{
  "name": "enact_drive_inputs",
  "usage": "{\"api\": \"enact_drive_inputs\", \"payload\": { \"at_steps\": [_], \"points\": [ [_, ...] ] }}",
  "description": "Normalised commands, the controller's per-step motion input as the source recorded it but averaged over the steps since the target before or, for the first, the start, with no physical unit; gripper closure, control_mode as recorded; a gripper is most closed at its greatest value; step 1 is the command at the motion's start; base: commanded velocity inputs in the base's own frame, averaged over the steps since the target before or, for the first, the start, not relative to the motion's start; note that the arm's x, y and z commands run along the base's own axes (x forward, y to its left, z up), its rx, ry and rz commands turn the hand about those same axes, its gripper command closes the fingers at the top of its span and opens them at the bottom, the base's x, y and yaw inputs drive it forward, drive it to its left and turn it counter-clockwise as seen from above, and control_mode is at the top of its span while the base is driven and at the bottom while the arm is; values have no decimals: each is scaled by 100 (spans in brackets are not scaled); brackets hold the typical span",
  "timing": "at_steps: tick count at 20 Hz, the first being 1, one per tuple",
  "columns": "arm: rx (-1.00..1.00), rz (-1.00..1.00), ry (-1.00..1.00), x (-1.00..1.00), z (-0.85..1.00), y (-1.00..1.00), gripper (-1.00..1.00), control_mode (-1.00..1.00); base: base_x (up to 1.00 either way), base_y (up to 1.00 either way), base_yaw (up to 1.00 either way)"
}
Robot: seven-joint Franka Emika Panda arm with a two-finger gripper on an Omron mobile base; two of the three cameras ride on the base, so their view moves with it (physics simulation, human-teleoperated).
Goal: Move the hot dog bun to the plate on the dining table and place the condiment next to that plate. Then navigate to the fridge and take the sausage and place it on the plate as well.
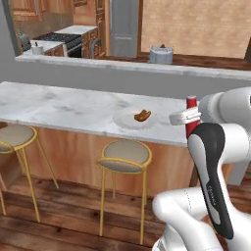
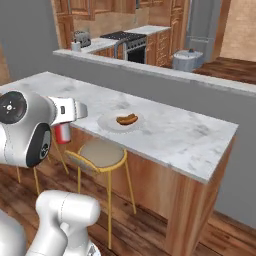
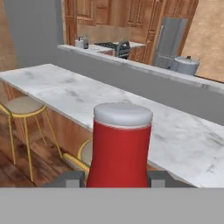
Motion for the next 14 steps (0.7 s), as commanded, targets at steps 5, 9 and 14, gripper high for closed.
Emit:
{"api": "enact_drive_inputs", "payload": {
  "at_steps": [5,9,14],
  "points": [
    [0,0,0,0,0,0,100,100,23,86,-56],
    [0,0,0,0,0,0,100,100,16,88,-51],
    [0,0,0,0,0,0,100,100,53,82,-40]
  ]
}}
